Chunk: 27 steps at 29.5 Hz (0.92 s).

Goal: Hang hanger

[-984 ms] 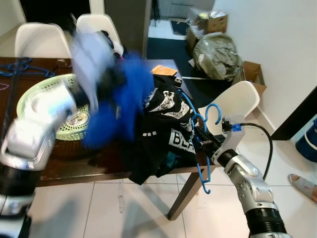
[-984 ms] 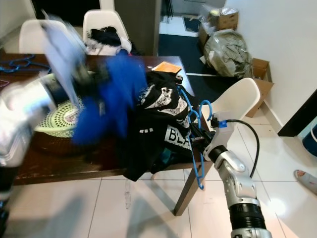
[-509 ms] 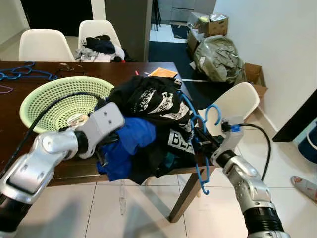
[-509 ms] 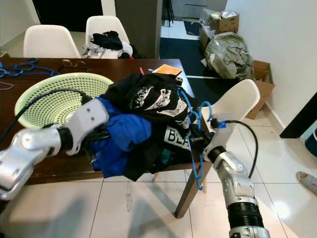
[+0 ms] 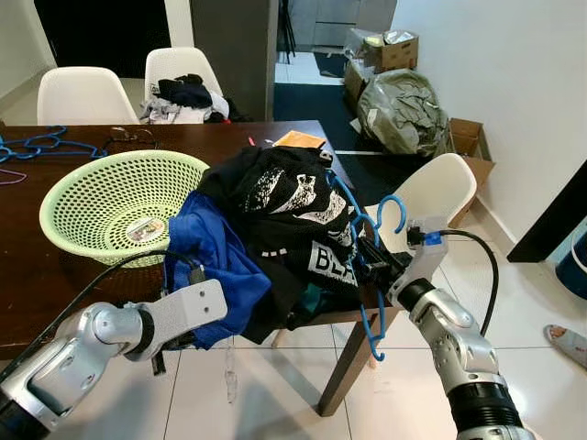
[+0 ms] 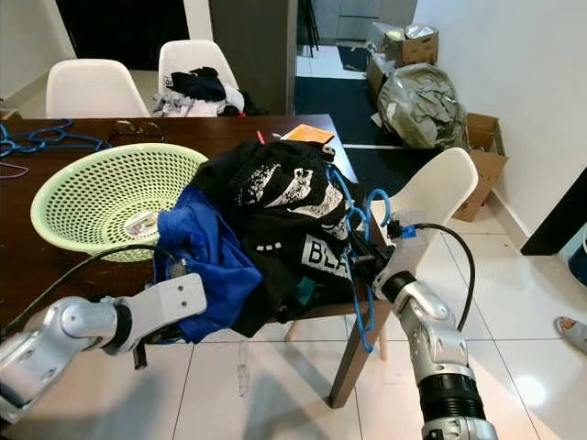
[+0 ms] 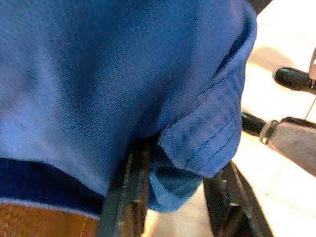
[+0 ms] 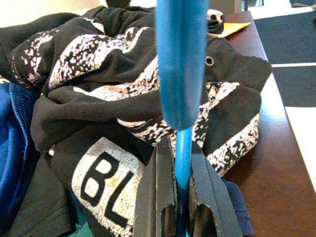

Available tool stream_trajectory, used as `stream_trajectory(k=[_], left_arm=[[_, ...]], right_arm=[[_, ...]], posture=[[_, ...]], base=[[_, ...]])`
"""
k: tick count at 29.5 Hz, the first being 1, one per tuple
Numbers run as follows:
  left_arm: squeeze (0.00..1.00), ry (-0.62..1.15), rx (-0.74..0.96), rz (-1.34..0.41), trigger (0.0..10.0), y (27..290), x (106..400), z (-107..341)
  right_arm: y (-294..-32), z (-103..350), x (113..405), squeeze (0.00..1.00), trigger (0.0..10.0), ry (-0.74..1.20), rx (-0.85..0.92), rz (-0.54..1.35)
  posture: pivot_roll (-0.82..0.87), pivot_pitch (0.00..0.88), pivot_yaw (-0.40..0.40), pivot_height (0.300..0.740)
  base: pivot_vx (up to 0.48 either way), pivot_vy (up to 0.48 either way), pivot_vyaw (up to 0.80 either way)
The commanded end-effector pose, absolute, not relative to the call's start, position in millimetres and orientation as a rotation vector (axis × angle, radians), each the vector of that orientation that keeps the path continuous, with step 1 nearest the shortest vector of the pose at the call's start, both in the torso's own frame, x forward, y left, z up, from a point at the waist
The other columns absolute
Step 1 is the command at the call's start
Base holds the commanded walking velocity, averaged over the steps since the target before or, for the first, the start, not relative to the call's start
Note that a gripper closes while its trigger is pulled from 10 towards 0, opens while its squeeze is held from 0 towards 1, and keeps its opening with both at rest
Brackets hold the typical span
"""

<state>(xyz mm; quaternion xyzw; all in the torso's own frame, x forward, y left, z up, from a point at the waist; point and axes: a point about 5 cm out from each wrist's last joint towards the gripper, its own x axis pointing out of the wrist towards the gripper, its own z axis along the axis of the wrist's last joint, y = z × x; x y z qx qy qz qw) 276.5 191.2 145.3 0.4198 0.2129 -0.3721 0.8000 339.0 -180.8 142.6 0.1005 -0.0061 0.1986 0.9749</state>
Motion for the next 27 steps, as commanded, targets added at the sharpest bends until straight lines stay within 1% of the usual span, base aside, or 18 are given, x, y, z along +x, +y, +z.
stream_trajectory(k=[1, 2, 3, 4, 6, 9, 11, 12, 13, 14, 15, 16, 18, 20, 25, 26, 27], left_arm=[[1.00, 0.485, 0.909, -0.759, 10.0, 201, 275, 147], [1.00, 0.485, 0.909, -0.759, 10.0, 201, 275, 147], [1.00, 0.421, 0.852, -0.701, 10.0, 199, 280, 160], [1.00, 0.320, 0.752, -0.639, 10.0, 192, 287, 181], [1.00, 0.208, 0.618, -0.586, 10.0, 185, 290, 207], [1.00, 0.174, 0.572, -0.577, 10.0, 181, 289, 215], [1.00, 0.125, 0.415, -0.406, 10.0, 186, 293, 232], [1.00, 0.125, 0.415, -0.406, 10.0, 186, 293, 232], [1.00, 0.104, 0.321, -0.314, 10.0, 190, 294, 237], [1.00, 0.103, 0.246, -0.252, 10.0, 193, 292, 238], [1.00, 0.103, 0.246, -0.252, 10.0, 193, 292, 238], [1.00, 0.106, 0.205, -0.224, 10.0, 194, 291, 237], [1.00, 0.210, 0.150, -0.221, 10.0, 190, 283, 217], [1.00, 0.272, 0.124, -0.212, 10.0, 188, 278, 206], [1.00, 0.325, 0.086, -0.162, 10.0, 189, 273, 195], [0.65, 0.352, 0.052, -0.104, 10.0, 192, 270, 188], [0.00, 0.372, 0.043, -0.046, 10.0, 197, 268, 181]], right_arm=[[-178, 139, 339, 0.00, 10.0, -0.002, 0.216, 0.409], [-178, 139, 339, 0.00, 10.0, -0.002, 0.216, 0.409], [-178, 138, 339, 0.00, 10.0, -0.001, 0.216, 0.409], [-178, 137, 339, 0.00, 10.0, 0.000, 0.215, 0.409], [-178, 137, 338, 0.00, 10.0, 0.001, 0.214, 0.410], [-178, 136, 338, 0.00, 10.0, 0.001, 0.214, 0.411], [-177, 136, 338, 0.00, 10.0, 0.003, 0.215, 0.415], [-177, 136, 338, 0.00, 10.0, 0.003, 0.215, 0.415], [-177, 135, 338, 0.00, 10.0, 0.004, 0.216, 0.417], [-178, 135, 338, 0.00, 10.0, 0.006, 0.216, 0.419], [-178, 135, 338, 0.00, 10.0, 0.006, 0.216, 0.419], [-178, 135, 338, 0.00, 10.0, 0.007, 0.216, 0.420], [-177, 134, 339, 0.00, 10.0, 0.011, 0.213, 0.425], [-177, 134, 339, 0.00, 10.0, 0.014, 0.212, 0.427], [-177, 134, 339, 0.00, 10.0, 0.014, 0.208, 0.429], [-178, 135, 339, 0.00, 10.0, 0.015, 0.206, 0.430], [-178, 135, 339, 0.00, 10.0, 0.015, 0.205, 0.430]], posture=[[0.07, 0.082, -0.054, 0.740], [0.07, 0.082, -0.054, 0.740], [0.07, 0.081, -0.053, 0.740], [0.08, 0.080, -0.051, 0.740], [0.08, 0.080, -0.051, 0.740], [0.08, 0.079, -0.050, 0.740], [0.09, 0.080, -0.048, 0.740], [0.09, 0.080, -0.048, 0.740], [0.09, 0.080, -0.049, 0.740], [0.09, 0.079, -0.053, 0.740], [0.09, 0.079, -0.053, 0.740], [0.09, 0.079, -0.053, 0.740], [0.09, 0.080, -0.055, 0.740], [0.09, 0.081, -0.055, 0.740], [0.09, 0.087, -0.057, 0.740], [0.09, 0.089, -0.059, 0.740], [0.09, 0.089, -0.059, 0.740]], base=[[0.000, 0.000, 0.00], [0.000, 0.000, 0.00], [0.000, 0.000, 0.00], [0.000, 0.000, 0.00], [0.000, 0.000, 0.00], [0.000, 0.000, 0.00], [0.000, 0.000, 0.00], [0.000, 0.000, 0.00], [0.000, 0.000, 0.00], [0.000, 0.000, 0.00], [0.000, 0.000, 0.00], [0.000, 0.000, 0.00], [0.000, 0.000, 0.00], [0.000, 0.000, 0.00], [0.000, 0.000, 0.00], [0.000, 0.000, 0.00], [0.000, 0.000, 0.00]])
